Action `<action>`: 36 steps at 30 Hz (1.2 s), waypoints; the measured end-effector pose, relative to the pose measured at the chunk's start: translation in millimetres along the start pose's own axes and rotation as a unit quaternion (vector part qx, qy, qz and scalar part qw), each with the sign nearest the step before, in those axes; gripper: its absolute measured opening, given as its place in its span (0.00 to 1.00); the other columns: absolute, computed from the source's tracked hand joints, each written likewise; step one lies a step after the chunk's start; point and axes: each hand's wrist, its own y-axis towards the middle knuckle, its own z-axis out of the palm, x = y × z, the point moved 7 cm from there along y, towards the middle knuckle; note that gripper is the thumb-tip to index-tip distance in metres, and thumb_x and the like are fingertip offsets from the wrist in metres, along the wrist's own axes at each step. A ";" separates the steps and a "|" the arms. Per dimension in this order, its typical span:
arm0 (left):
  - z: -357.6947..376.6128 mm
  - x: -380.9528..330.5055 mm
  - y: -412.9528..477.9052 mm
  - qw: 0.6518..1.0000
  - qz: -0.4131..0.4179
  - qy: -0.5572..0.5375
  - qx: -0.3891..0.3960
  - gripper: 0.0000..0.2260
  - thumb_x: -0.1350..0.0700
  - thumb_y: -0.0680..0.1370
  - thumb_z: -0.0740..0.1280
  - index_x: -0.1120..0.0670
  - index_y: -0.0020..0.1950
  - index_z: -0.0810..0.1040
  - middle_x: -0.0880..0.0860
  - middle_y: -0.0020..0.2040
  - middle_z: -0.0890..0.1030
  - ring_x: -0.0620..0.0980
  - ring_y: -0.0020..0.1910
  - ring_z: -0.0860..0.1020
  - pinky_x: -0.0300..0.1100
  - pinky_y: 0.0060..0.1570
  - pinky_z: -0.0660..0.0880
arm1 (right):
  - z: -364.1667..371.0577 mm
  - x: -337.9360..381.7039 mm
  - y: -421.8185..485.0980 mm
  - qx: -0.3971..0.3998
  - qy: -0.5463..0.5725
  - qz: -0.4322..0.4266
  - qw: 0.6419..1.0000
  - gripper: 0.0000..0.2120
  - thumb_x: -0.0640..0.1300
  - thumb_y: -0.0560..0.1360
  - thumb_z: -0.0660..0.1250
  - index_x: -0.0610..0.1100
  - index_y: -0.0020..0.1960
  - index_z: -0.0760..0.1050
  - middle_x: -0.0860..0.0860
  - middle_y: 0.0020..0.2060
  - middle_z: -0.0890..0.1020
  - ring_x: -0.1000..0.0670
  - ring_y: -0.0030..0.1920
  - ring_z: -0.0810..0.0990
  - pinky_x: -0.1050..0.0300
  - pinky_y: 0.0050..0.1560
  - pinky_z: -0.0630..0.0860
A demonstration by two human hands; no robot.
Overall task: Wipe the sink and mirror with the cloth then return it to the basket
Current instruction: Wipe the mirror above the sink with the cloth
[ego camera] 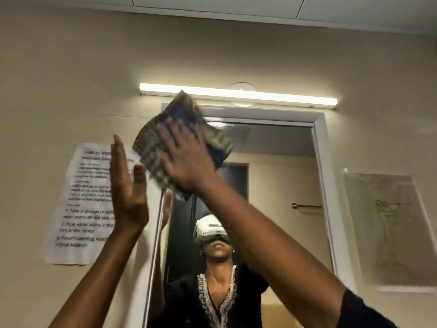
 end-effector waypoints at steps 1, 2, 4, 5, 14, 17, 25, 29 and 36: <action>-5.0 -3.2 0.9 1.000 -0.008 -0.011 -0.008 0.39 0.28 0.73 0.45 0.51 0.78 0.50 0.52 0.79 0.53 0.49 0.77 0.53 0.48 0.74 0.53 | 5.2 12.4 -22.9 0.018 0.027 -0.019 0.999 0.27 0.54 0.81 0.51 0.50 0.77 0.47 0.44 0.76 0.56 0.42 0.76 0.52 0.36 0.74 0.42; -8.0 -6.0 3.4 1.000 -0.017 -0.012 -0.013 0.40 0.28 0.73 0.45 0.51 0.78 0.50 0.52 0.79 0.54 0.49 0.77 0.53 0.49 0.75 0.53 | 10.3 25.1 -45.1 0.035 0.044 -0.039 0.998 0.27 0.54 0.80 0.53 0.51 0.77 0.48 0.43 0.75 0.59 0.41 0.75 0.55 0.35 0.74 0.42; -5.1 -14.4 10.1 1.000 -0.024 0.003 -0.004 0.42 0.26 0.72 0.44 0.51 0.77 0.51 0.53 0.78 0.55 0.51 0.77 0.54 0.52 0.75 0.53 | 17.1 41.3 -80.5 0.068 0.047 -0.066 0.994 0.28 0.53 0.80 0.55 0.53 0.76 0.50 0.41 0.73 0.64 0.40 0.73 0.58 0.37 0.73 0.41; -0.8 -18.4 13.1 1.000 -0.025 0.012 0.007 0.43 0.26 0.71 0.43 0.51 0.77 0.51 0.53 0.78 0.55 0.51 0.77 0.54 0.53 0.75 0.52 | 17.8 43.5 -88.5 0.079 0.048 -0.072 0.993 0.27 0.53 0.80 0.56 0.53 0.76 0.51 0.41 0.72 0.66 0.40 0.72 0.59 0.41 0.74 0.40; 44.7 -7.0 -1.2 0.988 -0.026 0.122 0.094 0.32 0.37 0.76 0.48 0.51 0.77 0.56 0.58 0.75 0.62 0.57 0.74 0.61 0.46 0.72 0.56 | -13.9 -39.9 -20.2 0.053 0.080 0.053 0.994 0.26 0.57 0.79 0.55 0.57 0.75 0.52 0.40 0.68 0.70 0.40 0.71 0.60 0.42 0.69 0.60; 63.9 -9.4 -8.9 0.962 0.074 0.205 0.163 0.33 0.36 0.76 0.48 0.52 0.77 0.54 0.54 0.77 0.59 0.44 0.75 0.53 0.30 0.71 0.38 | -38.6 -93.4 -3.7 -0.003 -0.045 0.115 0.992 0.26 0.61 0.79 0.48 0.60 0.75 0.47 0.44 0.68 0.72 0.38 0.72 0.63 0.32 0.71 0.36; 66.8 9.2 -15.4 0.940 0.128 0.267 0.168 0.30 0.39 0.78 0.48 0.50 0.77 0.50 0.51 0.78 0.57 0.43 0.75 0.52 0.35 0.73 0.40 | -96.5 -232.9 -81.7 -0.093 -0.130 0.314 0.936 0.29 0.61 0.79 0.48 0.51 0.76 0.49 0.44 0.77 0.54 0.37 0.72 0.63 0.31 0.71 0.44; 60.4 7.8 -14.6 0.959 0.103 0.226 0.134 0.28 0.41 0.79 0.51 0.48 0.77 0.52 0.54 0.77 0.60 0.51 0.75 0.59 0.53 0.72 0.59 | -86.6 -212.7 -141.7 -0.069 -0.129 0.357 0.923 0.30 0.61 0.79 0.48 0.51 0.77 0.44 0.43 0.77 0.50 0.38 0.75 0.54 0.35 0.71 0.52; 55.2 6.0 -11.7 0.968 0.106 0.180 0.143 0.31 0.37 0.77 0.51 0.48 0.77 0.53 0.54 0.77 0.60 0.54 0.74 0.62 0.51 0.65 0.67 | -42.7 -101.2 -333.9 0.036 -0.119 0.384 0.915 0.31 0.60 0.77 0.43 0.47 0.76 0.51 0.42 0.74 0.63 0.35 0.61 0.75 0.28 0.61 0.67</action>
